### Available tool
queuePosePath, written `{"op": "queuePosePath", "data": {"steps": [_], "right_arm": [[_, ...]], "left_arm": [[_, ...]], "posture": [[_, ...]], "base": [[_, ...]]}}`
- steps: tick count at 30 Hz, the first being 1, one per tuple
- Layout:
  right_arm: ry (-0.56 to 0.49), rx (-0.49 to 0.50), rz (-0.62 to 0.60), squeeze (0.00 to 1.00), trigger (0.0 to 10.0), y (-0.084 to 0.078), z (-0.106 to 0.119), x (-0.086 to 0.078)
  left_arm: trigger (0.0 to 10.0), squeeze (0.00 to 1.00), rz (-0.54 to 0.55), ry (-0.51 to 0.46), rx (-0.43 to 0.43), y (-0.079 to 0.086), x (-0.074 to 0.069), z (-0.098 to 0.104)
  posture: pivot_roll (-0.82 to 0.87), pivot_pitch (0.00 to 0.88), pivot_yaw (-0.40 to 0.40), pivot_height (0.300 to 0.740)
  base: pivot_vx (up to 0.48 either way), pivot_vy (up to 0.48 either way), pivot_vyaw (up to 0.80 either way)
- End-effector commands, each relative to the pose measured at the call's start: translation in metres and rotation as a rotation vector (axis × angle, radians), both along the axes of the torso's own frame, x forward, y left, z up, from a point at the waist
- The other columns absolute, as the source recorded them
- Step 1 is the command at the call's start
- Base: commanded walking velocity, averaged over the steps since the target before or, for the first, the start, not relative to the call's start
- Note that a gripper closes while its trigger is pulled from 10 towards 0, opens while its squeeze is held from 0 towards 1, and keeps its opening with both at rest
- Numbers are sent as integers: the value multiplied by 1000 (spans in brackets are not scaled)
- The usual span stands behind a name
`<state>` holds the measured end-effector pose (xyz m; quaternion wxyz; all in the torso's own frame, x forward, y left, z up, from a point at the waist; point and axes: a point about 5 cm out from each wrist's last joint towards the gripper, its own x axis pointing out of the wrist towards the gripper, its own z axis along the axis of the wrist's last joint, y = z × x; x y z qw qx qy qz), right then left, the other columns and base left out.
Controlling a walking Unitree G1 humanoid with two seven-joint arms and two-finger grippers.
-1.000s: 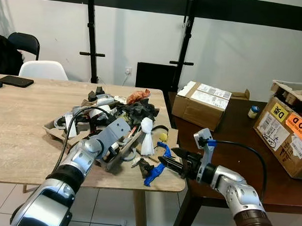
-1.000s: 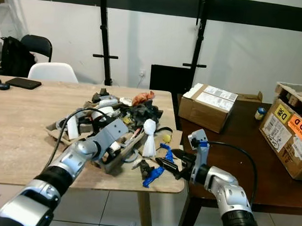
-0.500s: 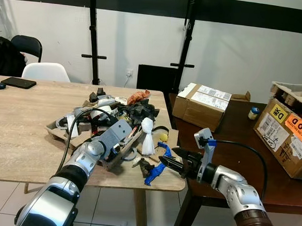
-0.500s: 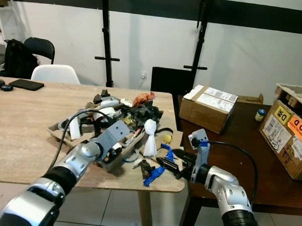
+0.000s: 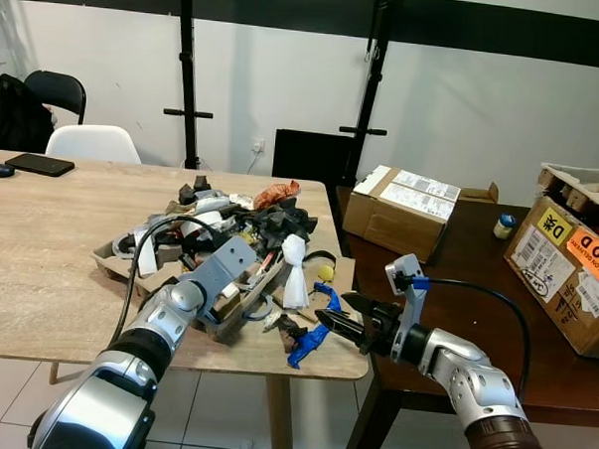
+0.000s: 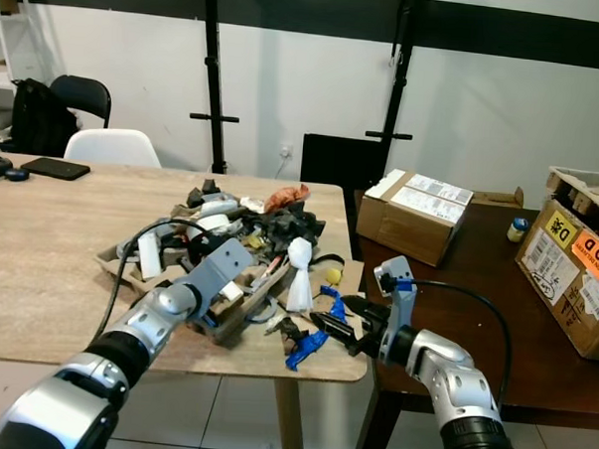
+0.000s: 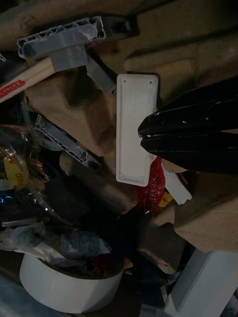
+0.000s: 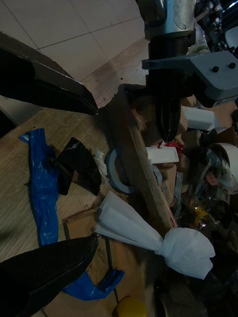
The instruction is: Picking trash to rubbish bin
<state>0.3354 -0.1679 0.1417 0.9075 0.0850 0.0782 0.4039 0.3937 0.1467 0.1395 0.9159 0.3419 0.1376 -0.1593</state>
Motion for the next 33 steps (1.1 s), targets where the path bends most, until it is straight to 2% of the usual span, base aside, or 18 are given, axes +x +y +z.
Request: {"op": "queuePosePath", "data": {"steps": [1, 4, 5, 6, 8, 9, 10, 14, 15, 17, 20, 21, 22, 23, 24, 25, 26, 33], "right_arm": [[5, -8, -7, 0, 10000, -2, 1, 1], [3, -7, -8, 0, 10000, -2, 2, 1], [2, -5, -10, 0, 10000, -2, 3, 1], [2, -5, -10, 0, 10000, -2, 3, 1], [0, -2, -12, 0, 10000, -2, 4, 2], [0, -2, -12, 0, 10000, -2, 4, 2], [-1, -1, -13, 0, 10000, -2, 4, 2], [-2, 3, -13, 0, 10000, -1, 4, 2], [-2, 3, -13, 0, 10000, -1, 4, 2], [-1, 5, -13, 0, 10000, -1, 4, 2], [-2, 6, -12, 0, 10000, -1, 4, 2], [-2, 5, -11, 0, 10000, -1, 4, 2], [-3, 3, -10, 0, 10000, -1, 5, 2], [-3, 2, -10, 0, 10000, -1, 5, 2], [-3, 0, -9, 0, 10000, -1, 5, 2], [-2, -1, -8, 0, 10000, -1, 5, 2], [-2, -2, -7, 0, 10000, -1, 5, 2], [-2, -2, -2, 0, 10000, 1, 5, 3]], "left_arm": [[0, 0, 24, 25, -37, 8, -2, -4], [0, 0, 41, -11, -86, 10, 1, 5], [0, 0, -2, -51, -249, 7, 3, 18], [0, 0, -2, -51, -249, 7, 3, 18], [0, 0, -63, -150, -484, 8, 5, 44], [0, 0, -63, -150, -484, 8, 5, 44], [0, 0, -69, -197, -568, 15, 6, 55], [0, 0, -60, -261, -725, 34, 6, 76], [0, 0, -60, -261, -725, 34, 6, 76], [0, 0, -70, -290, -838, 41, 5, 86], [0, 0, -99, -231, -867, 40, 4, 82], [0, 0, -97, -199, -812, 41, 4, 76], [2863, 0, -41, -156, -614, 44, 4, 60], [2863, 0, -17, -153, -522, 46, 4, 54], [10000, 627, -6, -155, -474, 47, 4, 52], [10000, 627, 0, -158, -441, 48, 4, 49], [10000, 1000, -4, -153, -457, 44, 4, 48], [10000, 1000, 95, -85, -572, 36, 9, 39]], "posture": [[40, 23, -54, 740], [40, 23, -54, 740], [40, 23, -52, 740], [40, 23, -52, 740], [42, 24, -51, 740], [42, 24, -51, 740], [42, 25, -50, 740], [43, 24, -50, 740], [43, 24, -50, 740], [44, 23, -51, 740], [45, 23, -51, 740], [42, 21, -52, 740], [43, 20, -54, 740], [43, 20, -54, 740], [43, 20, -54, 740], [43, 19, -57, 740], [43, 18, -58, 740], [40, 17, -56, 740]], "base": [[0, 0, 0], [0, 0, 0], [0, 0, 0], [0, 0, 0], [0, 0, 0], [0, 0, 0], [0, 0, 0], [0, 0, 0], [0, 0, 0], [0, 0, 0], [0, 0, 0], [0, 0, 0], [0, 0, 0], [0, 0, 0], [0, 0, 0], [0, 0, 0], [0, 0, 0], [0, 0, 0]]}}
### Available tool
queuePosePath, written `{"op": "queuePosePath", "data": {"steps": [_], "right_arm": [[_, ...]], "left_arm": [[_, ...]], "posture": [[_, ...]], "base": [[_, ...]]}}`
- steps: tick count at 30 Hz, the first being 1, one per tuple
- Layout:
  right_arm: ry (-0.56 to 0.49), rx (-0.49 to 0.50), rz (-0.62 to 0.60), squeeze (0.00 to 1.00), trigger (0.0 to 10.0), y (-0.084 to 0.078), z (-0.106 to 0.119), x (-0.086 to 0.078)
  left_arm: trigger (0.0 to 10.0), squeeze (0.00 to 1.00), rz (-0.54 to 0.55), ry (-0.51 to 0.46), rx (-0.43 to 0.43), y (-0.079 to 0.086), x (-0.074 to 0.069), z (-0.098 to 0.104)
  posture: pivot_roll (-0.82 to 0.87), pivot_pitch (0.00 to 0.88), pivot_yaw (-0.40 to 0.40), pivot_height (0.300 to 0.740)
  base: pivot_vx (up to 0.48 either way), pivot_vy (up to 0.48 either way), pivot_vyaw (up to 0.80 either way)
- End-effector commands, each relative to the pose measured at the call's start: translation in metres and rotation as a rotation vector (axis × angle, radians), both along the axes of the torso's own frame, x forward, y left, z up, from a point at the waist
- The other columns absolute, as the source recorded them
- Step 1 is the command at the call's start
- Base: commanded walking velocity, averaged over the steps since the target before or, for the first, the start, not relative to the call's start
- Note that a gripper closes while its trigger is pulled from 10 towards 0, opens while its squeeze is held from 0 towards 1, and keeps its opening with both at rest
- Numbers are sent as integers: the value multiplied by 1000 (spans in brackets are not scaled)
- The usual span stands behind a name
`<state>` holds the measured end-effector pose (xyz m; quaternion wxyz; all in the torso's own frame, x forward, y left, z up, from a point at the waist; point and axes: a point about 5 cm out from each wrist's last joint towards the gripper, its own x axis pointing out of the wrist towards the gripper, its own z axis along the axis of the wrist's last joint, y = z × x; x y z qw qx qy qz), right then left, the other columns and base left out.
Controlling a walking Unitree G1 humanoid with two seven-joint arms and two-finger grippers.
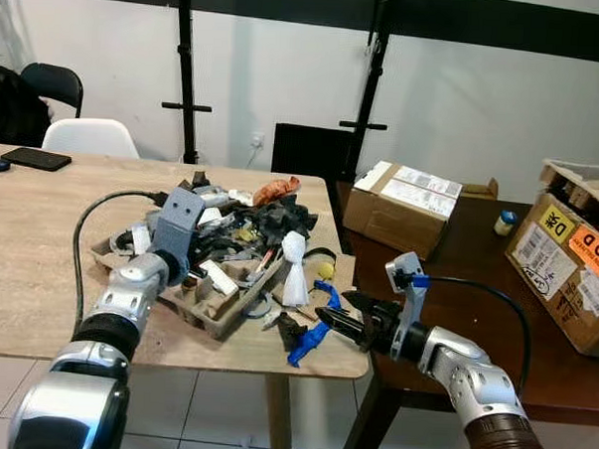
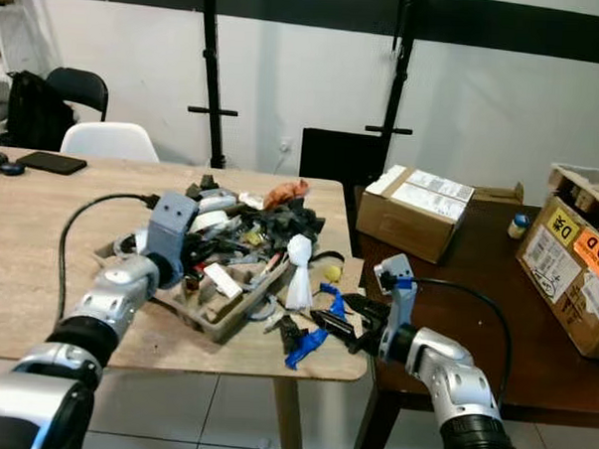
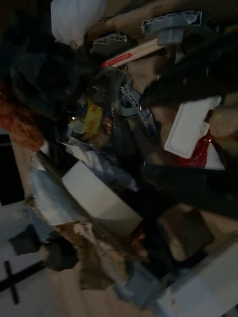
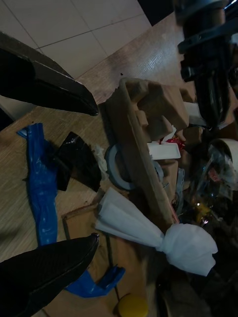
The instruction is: Picking trash to rubbish bin
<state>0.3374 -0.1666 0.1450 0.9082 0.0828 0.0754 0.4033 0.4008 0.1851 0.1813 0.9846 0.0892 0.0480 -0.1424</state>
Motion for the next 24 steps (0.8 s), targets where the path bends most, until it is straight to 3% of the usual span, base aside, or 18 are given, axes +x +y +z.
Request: {"op": "queuePosePath", "data": {"steps": [1, 2, 4, 6, 10, 15, 20, 21, 22, 23, 24], "right_arm": [[5, 0, 0, 0, 10000, -1, 2, 1], [5, 1, 1, 0, 10000, -1, 2, 1], [5, 2, 2, 0, 10000, 0, 1, 1], [7, 5, 0, 0, 10000, -1, 0, 0], [8, 7, -1, 0, 10000, -1, 0, -1], [9, 12, -4, 0, 10000, 0, 1, -2], [3, 26, 1, 0, 10000, 2, 5, -2], [-1, 32, 5, 0, 10000, 3, 7, -3], [-1, 32, 5, 0, 10000, 3, 7, -3], [-12, 40, 31, 0, 10000, 8, 11, -5], [-12, 40, 31, 0, 10000, 8, 11, -5]], "left_arm": [[10000, 1000, 22, 37, -34, -2, 1, -3], [10000, 1000, 45, 64, -92, -2, 2, -6], [10000, 1000, 62, 80, -131, -2, 2, -9], [10000, 1000, 101, 129, -263, -2, 0, -19], [10000, 1000, 118, 136, -267, 0, -1, -21], [10000, 1000, 159, 168, -351, 3, -1, -24], [10000, 1000, 181, 188, -345, 6, 0, -22], [10000, 471, 187, 192, -338, 8, 1, -21], [10000, 471, 187, 192, -338, 8, 1, -21], [10000, 0, 195, 193, -324, 11, 1, -18], [10000, 0, 195, 193, -324, 11, 1, -18]], "posture": [[40, 17, -56, 740], [38, 15, -54, 740], [38, 15, -54, 740], [32, 16, -49, 740], [32, 16, -48, 740], [30, 36, -46, 740], [26, 61, -42, 740], [25, 67, -40, 740], [25, 67, -40, 740], [24, 86, -33, 740], [24, 86, -33, 740]], "base": [[0, 0, 0], [0, 0, 0], [0, 0, 0], [0, 0, 0], [0, 0, 0], [0, 0, 0], [0, 0, 0], [0, 0, 0], [0, 0, 0], [0, 0, 0], [0, 0, 0]]}}
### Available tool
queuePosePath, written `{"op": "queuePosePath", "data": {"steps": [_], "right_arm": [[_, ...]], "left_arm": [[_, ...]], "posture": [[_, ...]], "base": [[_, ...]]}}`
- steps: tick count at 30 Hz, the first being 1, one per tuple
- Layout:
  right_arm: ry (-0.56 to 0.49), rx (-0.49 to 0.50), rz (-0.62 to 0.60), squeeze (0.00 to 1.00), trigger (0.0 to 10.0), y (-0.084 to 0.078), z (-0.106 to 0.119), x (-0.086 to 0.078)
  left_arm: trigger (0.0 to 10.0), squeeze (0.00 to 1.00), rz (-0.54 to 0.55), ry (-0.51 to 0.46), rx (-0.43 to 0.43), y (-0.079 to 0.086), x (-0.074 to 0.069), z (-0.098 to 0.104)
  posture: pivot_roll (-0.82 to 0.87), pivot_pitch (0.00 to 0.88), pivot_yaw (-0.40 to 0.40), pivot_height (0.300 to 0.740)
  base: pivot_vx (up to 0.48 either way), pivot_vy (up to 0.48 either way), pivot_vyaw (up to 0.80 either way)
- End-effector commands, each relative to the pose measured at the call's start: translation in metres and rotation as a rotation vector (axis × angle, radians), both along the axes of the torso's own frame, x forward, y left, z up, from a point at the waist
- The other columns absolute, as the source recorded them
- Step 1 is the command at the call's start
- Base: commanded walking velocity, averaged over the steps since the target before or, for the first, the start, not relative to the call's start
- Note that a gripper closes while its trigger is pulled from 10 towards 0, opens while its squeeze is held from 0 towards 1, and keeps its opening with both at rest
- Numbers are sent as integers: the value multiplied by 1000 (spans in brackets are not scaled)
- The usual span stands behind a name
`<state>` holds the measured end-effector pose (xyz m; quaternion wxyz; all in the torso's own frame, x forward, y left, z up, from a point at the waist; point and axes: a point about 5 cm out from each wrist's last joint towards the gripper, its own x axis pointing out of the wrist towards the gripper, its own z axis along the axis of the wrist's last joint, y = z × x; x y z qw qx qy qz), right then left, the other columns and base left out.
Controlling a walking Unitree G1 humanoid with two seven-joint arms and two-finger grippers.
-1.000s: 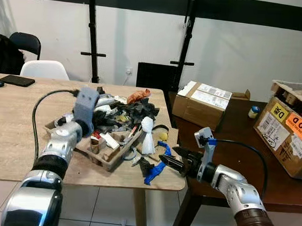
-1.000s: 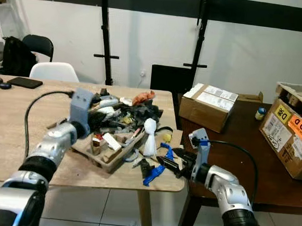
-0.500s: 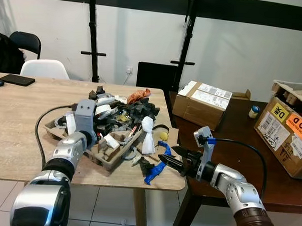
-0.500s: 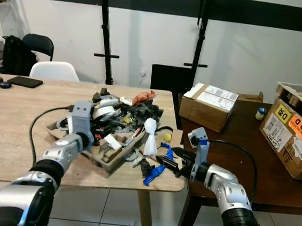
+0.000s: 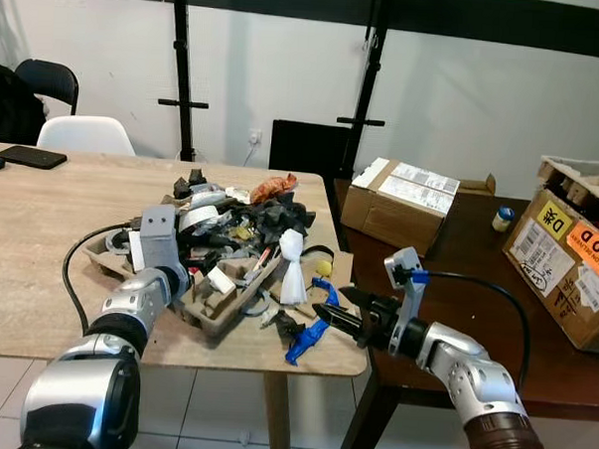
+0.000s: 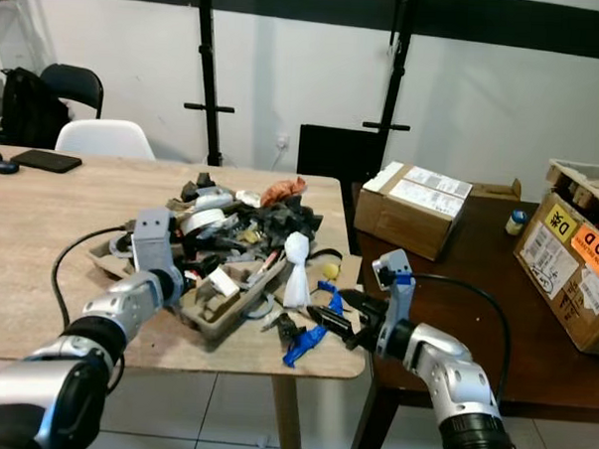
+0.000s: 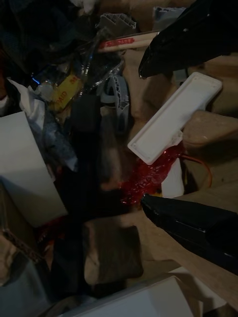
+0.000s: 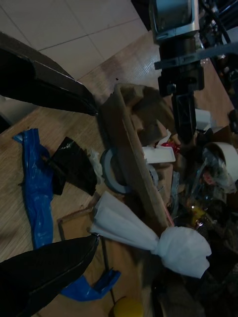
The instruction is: Picking trash to rubbish bin
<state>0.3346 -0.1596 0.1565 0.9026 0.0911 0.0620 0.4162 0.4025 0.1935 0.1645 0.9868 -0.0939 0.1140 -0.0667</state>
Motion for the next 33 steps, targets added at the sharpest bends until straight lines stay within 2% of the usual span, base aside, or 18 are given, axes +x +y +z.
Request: {"op": "queuePosePath", "data": {"steps": [1, 2, 5, 7, 10, 12, 18, 23, 28, 30, 32, 33], "right_arm": [[-2, 19, 35, 0, 10000, 6, 3, -5], [-2, 19, 35, 0, 10000, 6, 3, -5], [-24, 30, 98, 0, 10000, 27, 9, -13], [-28, 38, 115, 0, 10000, 35, 11, -15], [-32, 46, 134, 0, 10000, 41, 14, -18], [-42, 56, 162, 0, 10000, 51, 18, -22], [-41, 60, 163, 0, 10000, 56, 22, -26], [-47, 61, 164, 0, 10000, 58, 26, -28], [-47, 57, 165, 0, 10000, 58, 28, -28], [-45, 53, 161, 0, 10000, 58, 29, -28], [-46, 51, 160, 0, 10000, 58, 29, -27], [-47, 49, 158, 0, 10000, 57, 30, -27]], "left_arm": [[10000, 0, 10, 29, 29, 6, 0, 0], [10000, 0, 10, 29, 29, 6, 0, 0], [10000, 0, 15, 42, 99, 12, -1, 0], [10000, 0, 22, 48, 124, 14, -1, -1], [10000, 0, 32, 54, 128, 16, -2, -2], [10000, 0, 41, 62, 115, 17, -2, -2], [10000, 0, 50, 59, 44, 16, -1, 1], [10000, 0, 58, 52, -61, 12, 1, 3], [10000, 0, 15, 57, -70, 5, 1, 4], [10000, 0, -78, 35, -33, -2, 2, 8], [10000, 0, -111, 15, -22, -3, 3, 12], [10000, 0, -169, -21, 3, -3, 4, 18]], "posture": [[22, 96, -31, 740], [22, 96, -31, 740], [18, 126, -21, 740], [16, 136, -16, 740], [15, 147, -11, 740], [12, 161, -5, 740], [7, 173, 3, 740], [-2, 174, 2, 740], [-1, 178, -5, 740], [0, 179, -9, 740], [0, 179, -10, 740], [1, 176, -12, 740]], "base": [[0, 0, 0], [0, 0, 0], [0, 0, 0], [0, 0, 0], [0, 0, 0], [0, 0, 0], [0, 0, 0], [0, 0, 0], [0, 0, 0], [0, 0, 0], [0, 0, 0], [0, 0, 0]]}}
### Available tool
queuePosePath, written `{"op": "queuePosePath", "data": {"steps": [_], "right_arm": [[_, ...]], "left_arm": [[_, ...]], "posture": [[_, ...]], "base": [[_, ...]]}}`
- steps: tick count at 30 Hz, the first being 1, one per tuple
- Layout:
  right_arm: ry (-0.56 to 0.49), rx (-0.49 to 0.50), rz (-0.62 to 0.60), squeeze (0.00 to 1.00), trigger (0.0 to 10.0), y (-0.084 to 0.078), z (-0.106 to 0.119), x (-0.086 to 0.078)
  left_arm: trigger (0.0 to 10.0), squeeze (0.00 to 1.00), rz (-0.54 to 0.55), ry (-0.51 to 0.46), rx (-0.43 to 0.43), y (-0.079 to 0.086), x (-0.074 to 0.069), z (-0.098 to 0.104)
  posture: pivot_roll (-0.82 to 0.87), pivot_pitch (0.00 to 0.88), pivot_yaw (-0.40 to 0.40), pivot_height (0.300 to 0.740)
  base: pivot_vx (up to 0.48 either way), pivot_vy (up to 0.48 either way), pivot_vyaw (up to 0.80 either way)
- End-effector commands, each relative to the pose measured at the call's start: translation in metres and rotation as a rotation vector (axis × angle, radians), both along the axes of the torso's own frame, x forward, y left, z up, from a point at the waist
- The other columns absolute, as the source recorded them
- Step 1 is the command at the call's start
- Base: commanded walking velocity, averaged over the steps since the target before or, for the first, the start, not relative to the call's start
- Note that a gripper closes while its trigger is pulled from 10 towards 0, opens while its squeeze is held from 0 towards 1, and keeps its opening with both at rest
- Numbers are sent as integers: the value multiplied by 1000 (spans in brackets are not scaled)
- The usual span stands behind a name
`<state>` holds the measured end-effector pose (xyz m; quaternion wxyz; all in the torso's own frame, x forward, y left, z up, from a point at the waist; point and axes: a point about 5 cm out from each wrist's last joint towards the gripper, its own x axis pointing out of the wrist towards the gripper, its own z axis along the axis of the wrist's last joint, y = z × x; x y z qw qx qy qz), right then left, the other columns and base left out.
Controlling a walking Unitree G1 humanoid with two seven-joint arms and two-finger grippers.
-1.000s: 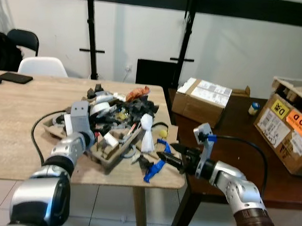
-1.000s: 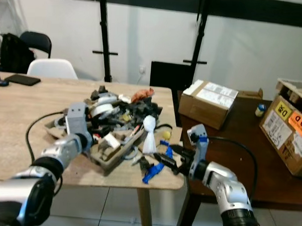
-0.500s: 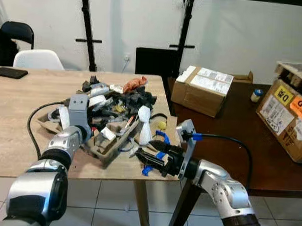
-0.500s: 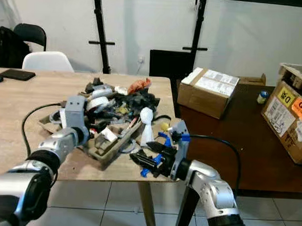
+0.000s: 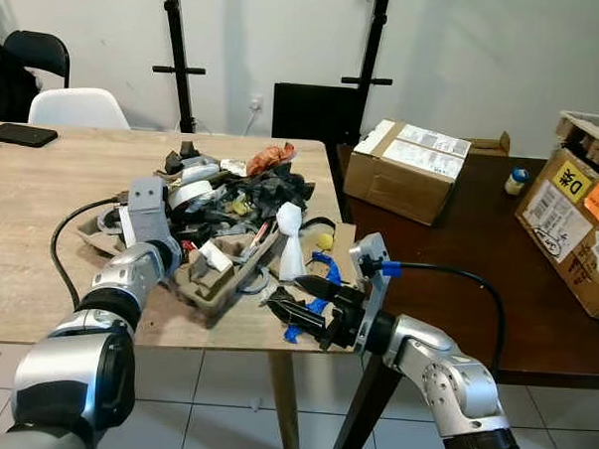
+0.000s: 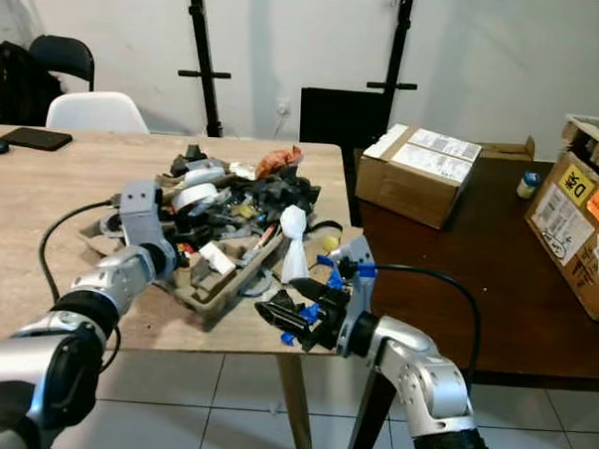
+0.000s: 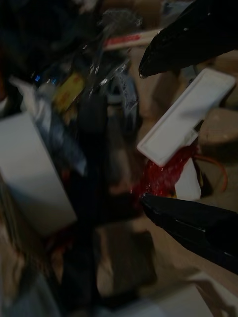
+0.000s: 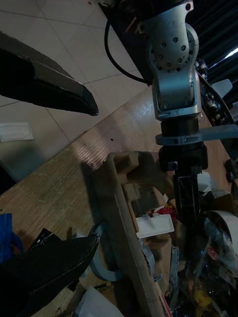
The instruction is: Picking trash to rubbish bin
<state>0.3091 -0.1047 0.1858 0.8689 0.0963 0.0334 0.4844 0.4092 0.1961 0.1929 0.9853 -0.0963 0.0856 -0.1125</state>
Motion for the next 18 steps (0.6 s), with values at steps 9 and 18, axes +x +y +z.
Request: {"op": "queuePosePath", "data": {"steps": [9, 18], "right_arm": [[-2, -6, 2, 0, 10000, -1, 3, 3], [-11, -5, 2, 0, 10000, -3, 5, 7]], "left_arm": [[10000, 0, -157, -76, 206, 9, -2, 16], [10000, 0, -300, -101, 322, 5, -5, 19]], "posture": [[5, 157, -19, 740], [11, 119, -32, 740]], "base": [[0, 0, 0], [0, 0, 0]]}}
